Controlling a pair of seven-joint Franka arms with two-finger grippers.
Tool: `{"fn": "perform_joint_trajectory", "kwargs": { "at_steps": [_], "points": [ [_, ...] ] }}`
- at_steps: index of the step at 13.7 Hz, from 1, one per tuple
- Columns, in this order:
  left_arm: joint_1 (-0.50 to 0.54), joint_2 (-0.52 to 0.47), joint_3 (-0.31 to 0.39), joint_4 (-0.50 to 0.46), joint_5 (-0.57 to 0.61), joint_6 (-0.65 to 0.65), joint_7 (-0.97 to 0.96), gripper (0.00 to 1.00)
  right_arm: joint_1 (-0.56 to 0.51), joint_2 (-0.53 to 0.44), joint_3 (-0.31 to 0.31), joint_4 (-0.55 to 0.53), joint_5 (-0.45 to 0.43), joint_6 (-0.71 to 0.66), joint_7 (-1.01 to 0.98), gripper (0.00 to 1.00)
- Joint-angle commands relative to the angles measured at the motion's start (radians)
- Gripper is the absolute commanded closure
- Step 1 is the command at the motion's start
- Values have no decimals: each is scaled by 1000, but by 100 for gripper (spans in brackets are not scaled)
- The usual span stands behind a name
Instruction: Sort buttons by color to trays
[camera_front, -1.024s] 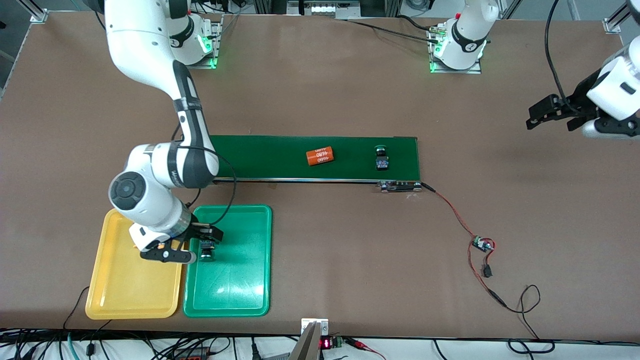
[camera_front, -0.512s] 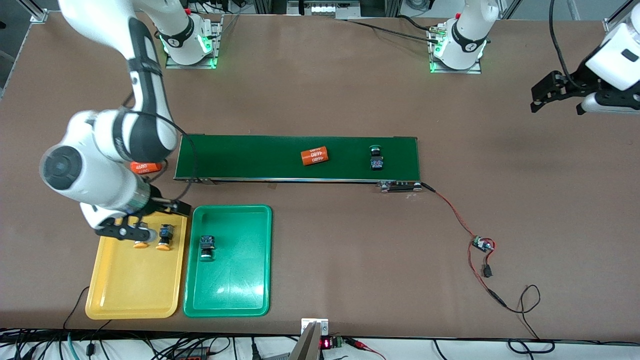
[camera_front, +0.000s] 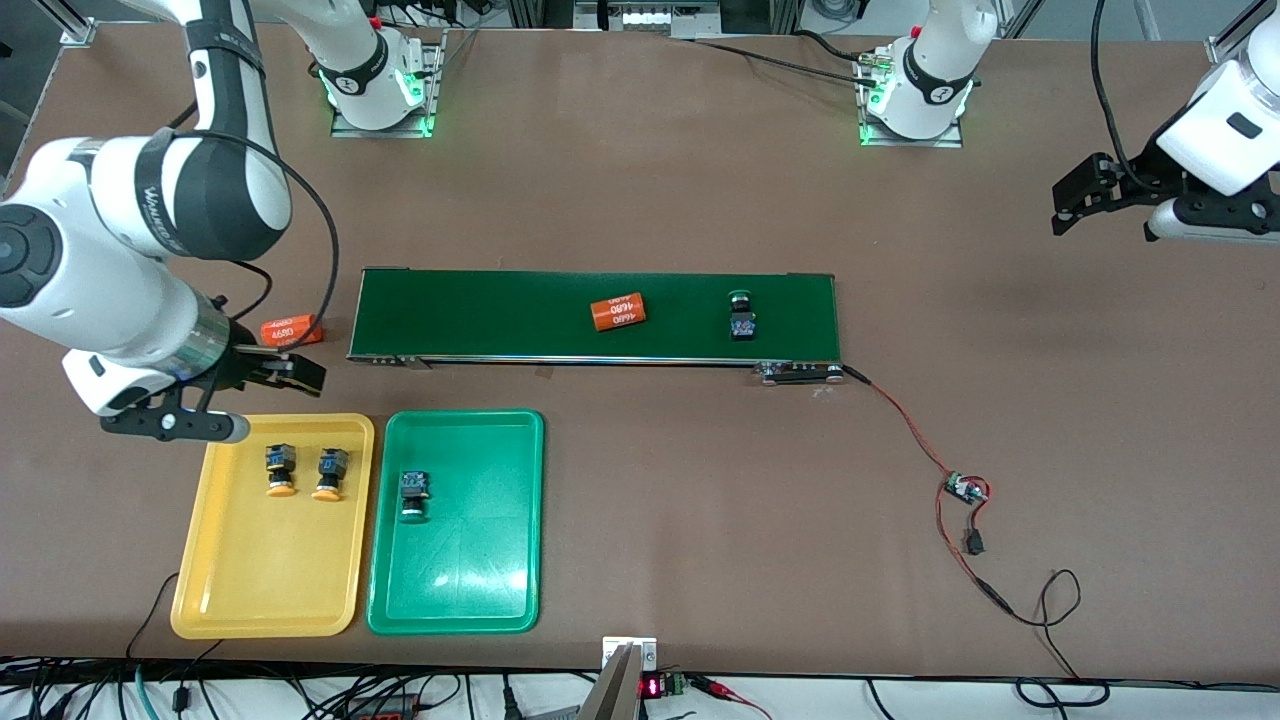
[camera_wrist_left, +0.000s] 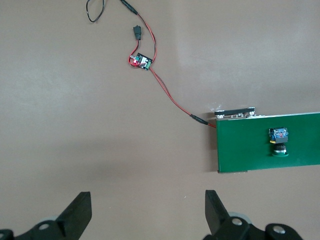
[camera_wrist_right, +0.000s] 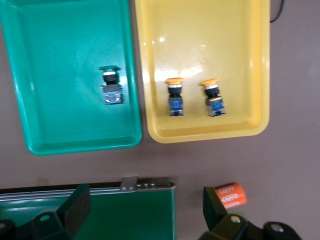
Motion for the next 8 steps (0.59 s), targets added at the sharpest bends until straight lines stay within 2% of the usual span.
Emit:
{"fn": "perform_joint_trajectory", "kwargs": {
  "at_steps": [1,4,6,7,8],
  "points": [
    [2,25,0,46,21,-27,1,0,-12,-13,-36,32,-19,-17,-60,0],
    [2,25,-2,48,21,-29,1,0,-89,-19,-11,26,-16,-14,-100,0],
    [0,25,-2,48,18,-29,2,0,-251,-58,172,1,-30,-16,-90,0],
    [2,25,-2,48,16,-29,4,0,-353,-65,288,1,-57,-17,-85,0],
    [2,25,0,48,16,-29,4,0,-426,-82,375,-2,-91,-19,-82,0]
  ]
}}
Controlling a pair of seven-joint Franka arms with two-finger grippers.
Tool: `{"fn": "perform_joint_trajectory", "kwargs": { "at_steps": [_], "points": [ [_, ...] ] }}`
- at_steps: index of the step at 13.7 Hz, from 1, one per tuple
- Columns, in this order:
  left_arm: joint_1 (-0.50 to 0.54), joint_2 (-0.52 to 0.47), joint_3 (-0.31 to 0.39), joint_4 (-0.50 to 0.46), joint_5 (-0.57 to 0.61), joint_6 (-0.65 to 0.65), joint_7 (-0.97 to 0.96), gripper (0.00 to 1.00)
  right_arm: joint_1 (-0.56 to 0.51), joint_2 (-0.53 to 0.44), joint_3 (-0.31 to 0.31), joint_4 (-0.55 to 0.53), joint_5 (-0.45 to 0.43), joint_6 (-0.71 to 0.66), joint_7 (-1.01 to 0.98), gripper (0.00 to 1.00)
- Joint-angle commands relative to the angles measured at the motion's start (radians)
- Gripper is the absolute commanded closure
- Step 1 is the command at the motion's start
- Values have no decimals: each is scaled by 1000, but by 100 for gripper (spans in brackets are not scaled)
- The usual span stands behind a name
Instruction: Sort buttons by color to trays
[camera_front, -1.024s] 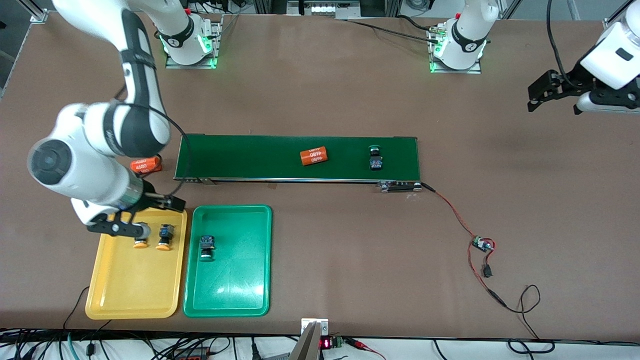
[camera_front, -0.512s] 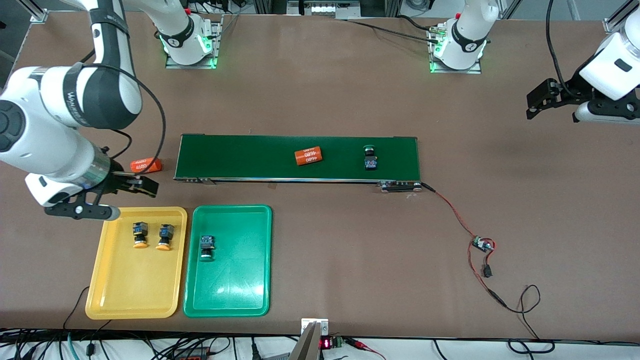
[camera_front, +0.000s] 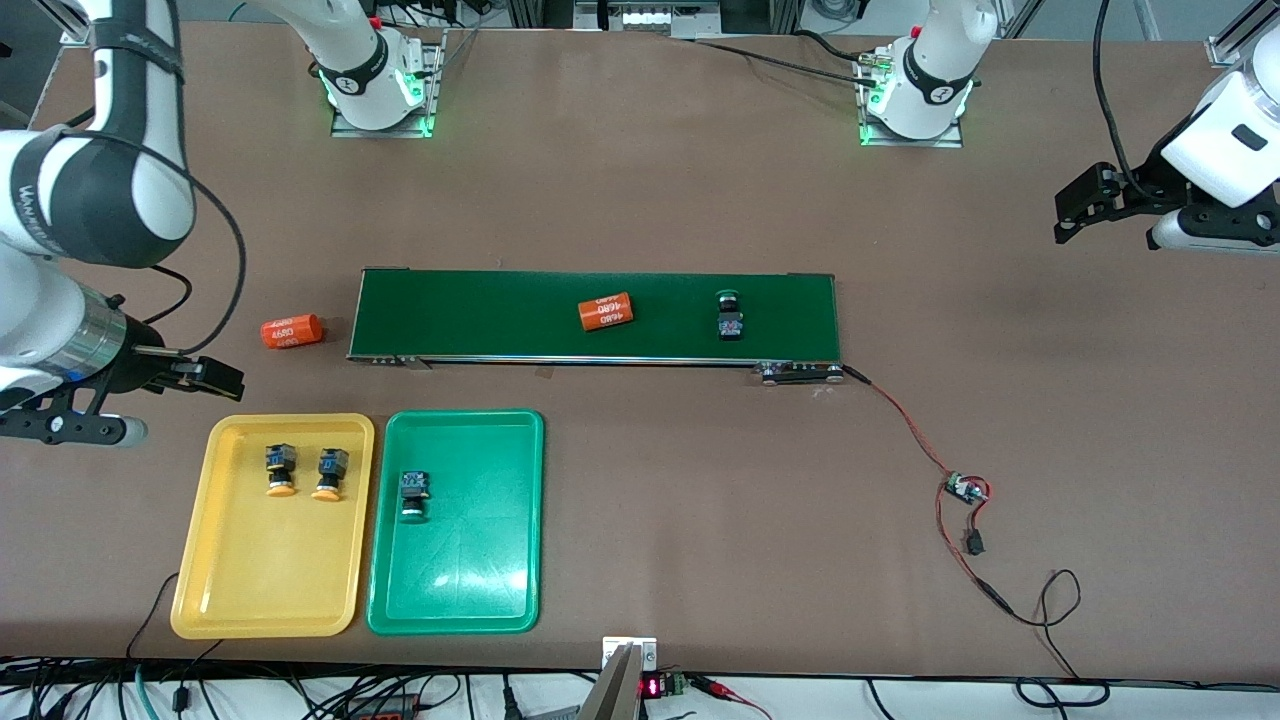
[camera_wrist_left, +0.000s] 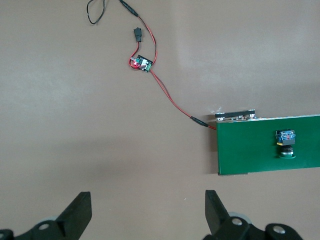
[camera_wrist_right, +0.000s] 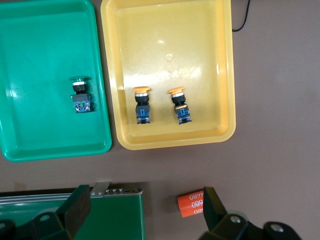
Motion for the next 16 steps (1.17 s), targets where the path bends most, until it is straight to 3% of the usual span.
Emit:
{"fn": "perform_joint_trajectory", "kwargs": {
  "at_steps": [1,3,6,11,16],
  "points": [
    [1,14,-1,34,16,-30,4,0,-218,-72,253,-36,-80,-15,9,0],
    [1,14,-1,34,15,-30,4,0,-266,-112,325,-76,-93,-15,54,0],
    [1,14,-1,34,13,-30,4,0,-241,-172,378,-159,-167,-8,216,0],
    [1,14,-1,34,10,-30,4,0,-221,-170,378,-153,-231,-52,138,0],
    [3,14,1,34,10,-30,4,0,-221,-167,384,-153,-156,-54,196,0]
  ]
}}
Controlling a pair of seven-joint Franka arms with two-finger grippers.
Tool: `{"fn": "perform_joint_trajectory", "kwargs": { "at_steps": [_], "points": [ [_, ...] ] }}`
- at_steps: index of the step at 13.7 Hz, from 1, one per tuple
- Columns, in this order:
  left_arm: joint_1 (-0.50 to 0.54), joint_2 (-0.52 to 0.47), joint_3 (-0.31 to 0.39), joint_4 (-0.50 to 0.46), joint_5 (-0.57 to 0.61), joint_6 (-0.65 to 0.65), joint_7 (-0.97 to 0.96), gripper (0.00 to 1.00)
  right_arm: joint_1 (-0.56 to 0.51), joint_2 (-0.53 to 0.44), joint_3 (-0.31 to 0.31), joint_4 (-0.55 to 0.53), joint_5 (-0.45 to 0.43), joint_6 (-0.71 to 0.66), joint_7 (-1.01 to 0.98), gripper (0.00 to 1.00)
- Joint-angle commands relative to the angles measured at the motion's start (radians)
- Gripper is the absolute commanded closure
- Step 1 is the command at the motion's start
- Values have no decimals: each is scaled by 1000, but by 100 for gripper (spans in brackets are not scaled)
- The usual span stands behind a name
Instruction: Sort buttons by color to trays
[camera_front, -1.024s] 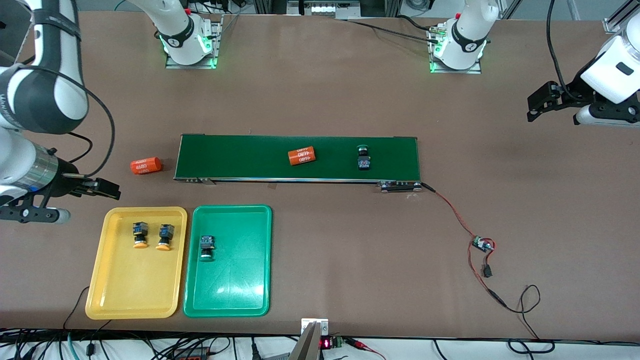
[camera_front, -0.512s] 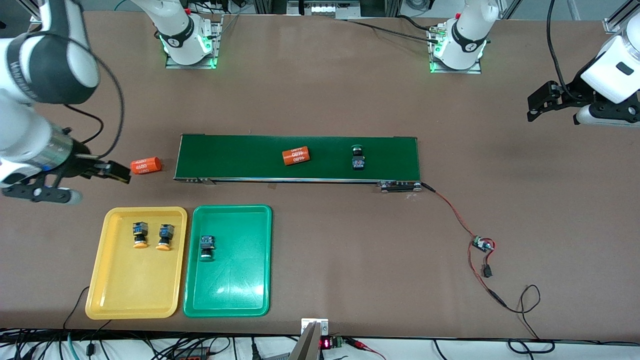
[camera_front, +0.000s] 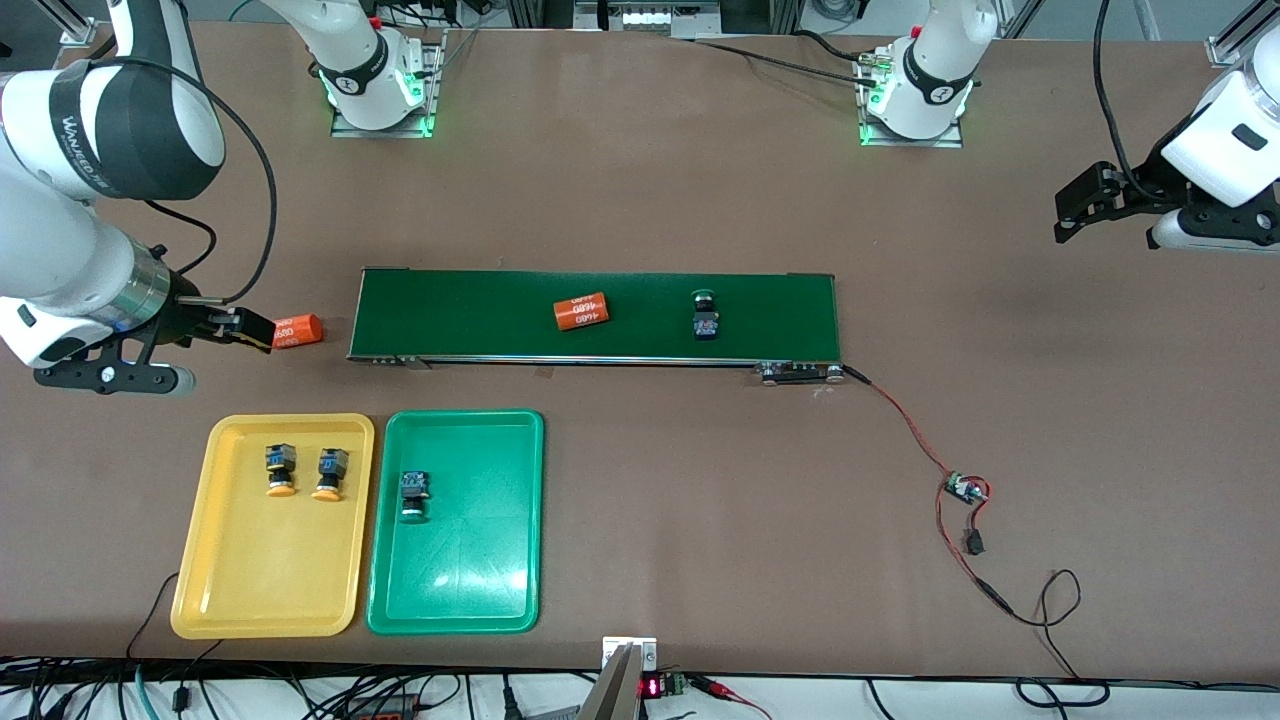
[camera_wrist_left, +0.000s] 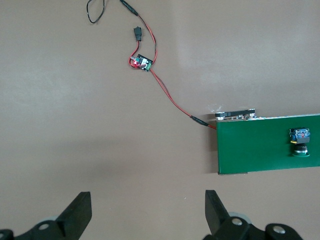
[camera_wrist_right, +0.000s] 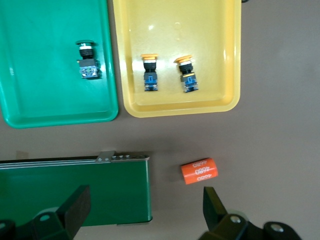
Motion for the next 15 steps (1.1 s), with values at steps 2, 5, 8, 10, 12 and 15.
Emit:
{"fn": "perform_joint_trajectory", "kwargs": {
  "at_steps": [2,5,8,10,12,15],
  "points": [
    [3,14,0,33,10,-26,4,0,-15,-20,6,-22,38,-7,27,0],
    [3,14,0,33,10,-26,4,0,-29,-14,0,-19,72,-21,8,0],
    [1,14,0,33,10,-26,4,0,-21,-4,1,-18,86,-16,21,0],
    [3,14,0,33,10,-26,5,0,-14,9,4,-22,86,-25,21,0],
    [3,14,0,33,10,-27,5,0,-8,26,7,-20,84,-22,13,0],
    [3,14,0,33,10,-27,5,0,5,48,7,-20,86,-16,13,0]
  ]
}}
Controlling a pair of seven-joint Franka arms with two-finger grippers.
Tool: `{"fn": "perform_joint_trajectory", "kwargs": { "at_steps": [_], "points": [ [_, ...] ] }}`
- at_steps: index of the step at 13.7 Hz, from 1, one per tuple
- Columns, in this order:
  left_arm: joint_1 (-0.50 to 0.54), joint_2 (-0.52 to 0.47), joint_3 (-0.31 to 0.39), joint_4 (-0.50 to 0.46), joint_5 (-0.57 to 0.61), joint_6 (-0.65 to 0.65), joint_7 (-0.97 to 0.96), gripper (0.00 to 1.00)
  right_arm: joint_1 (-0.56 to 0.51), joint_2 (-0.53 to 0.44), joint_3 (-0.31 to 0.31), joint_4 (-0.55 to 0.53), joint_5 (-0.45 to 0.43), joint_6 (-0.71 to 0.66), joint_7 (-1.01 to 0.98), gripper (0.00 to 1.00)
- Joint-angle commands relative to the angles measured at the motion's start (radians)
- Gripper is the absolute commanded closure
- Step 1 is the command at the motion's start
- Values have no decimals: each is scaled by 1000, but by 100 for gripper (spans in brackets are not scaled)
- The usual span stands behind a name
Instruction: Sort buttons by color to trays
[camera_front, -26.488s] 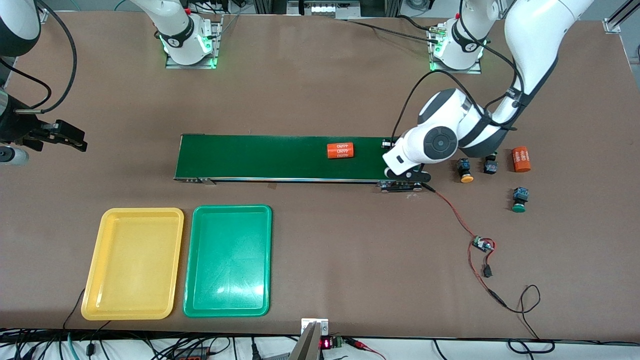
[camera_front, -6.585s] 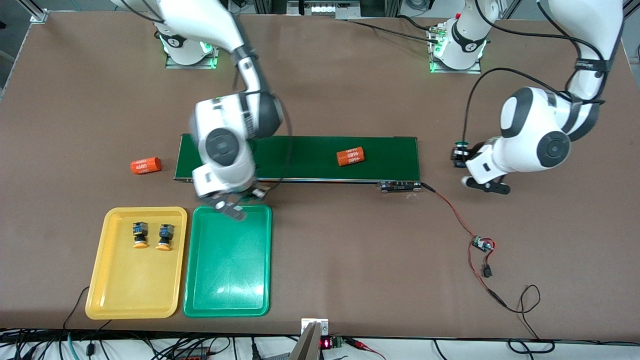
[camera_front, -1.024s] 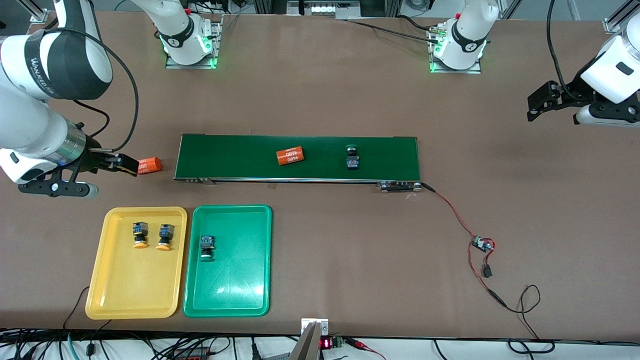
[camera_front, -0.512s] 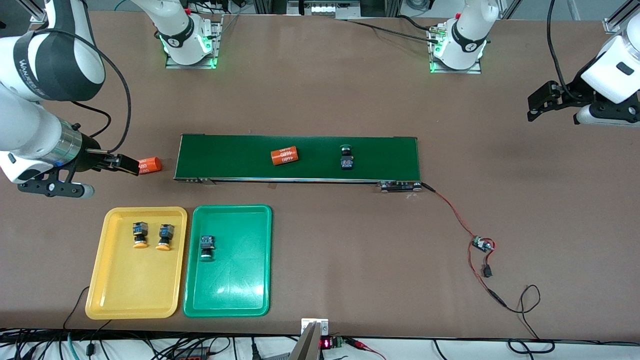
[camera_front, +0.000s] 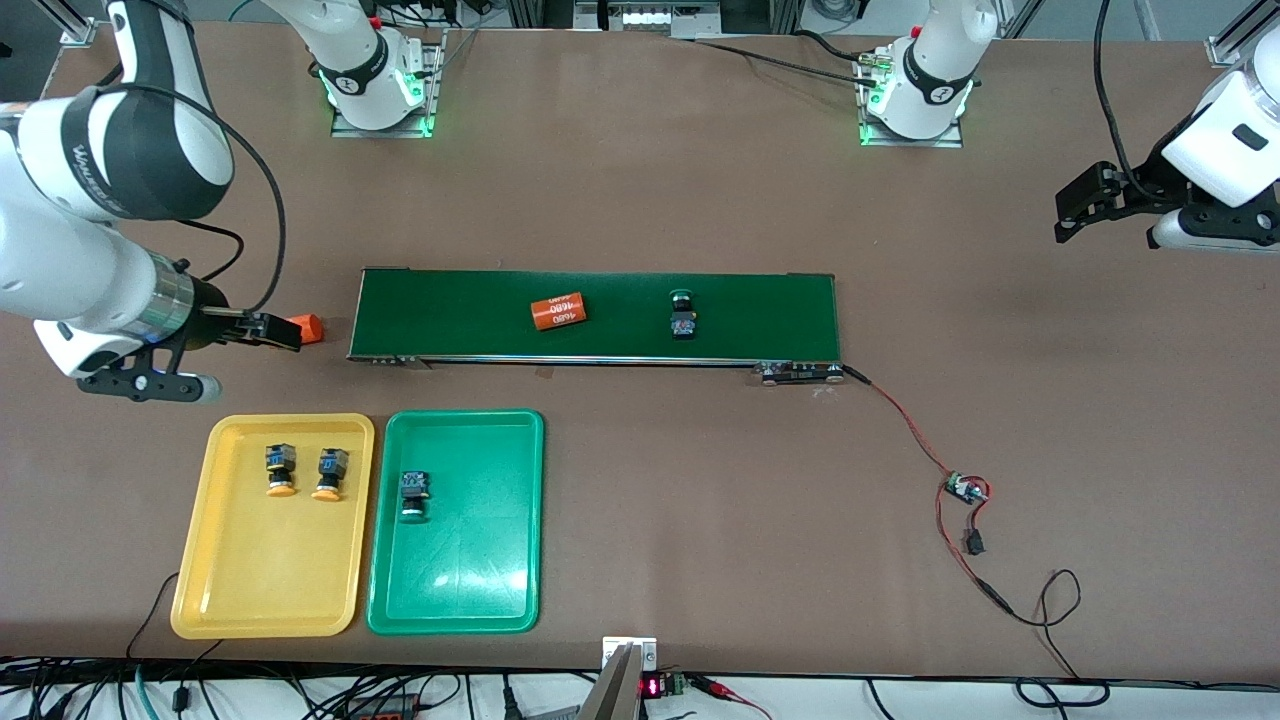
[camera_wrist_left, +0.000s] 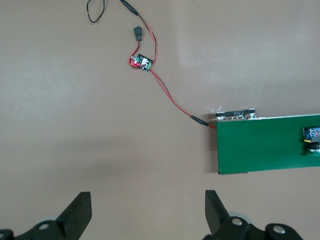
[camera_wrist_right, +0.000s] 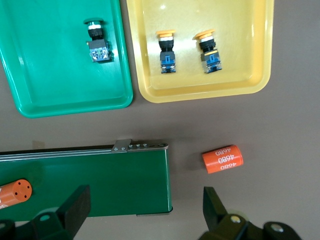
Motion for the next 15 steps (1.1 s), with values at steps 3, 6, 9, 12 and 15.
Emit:
{"fn": "perform_joint_trajectory", "kwargs": {
  "at_steps": [3,6,9,12,15],
  "points": [
    [3,14,0,33,9,-26,5,0,5,14,4,-4,13,2,2,0],
    [3,14,0,33,9,-26,7,0,13,13,6,-1,13,14,15,0],
    [3,14,1,33,9,-26,8,0,45,14,6,-4,13,25,16,0],
    [4,14,1,33,9,-26,8,0,48,17,6,-11,13,20,18,0],
    [4,14,0,33,9,-26,8,0,70,26,6,-11,13,22,18,0]
  ]
}}
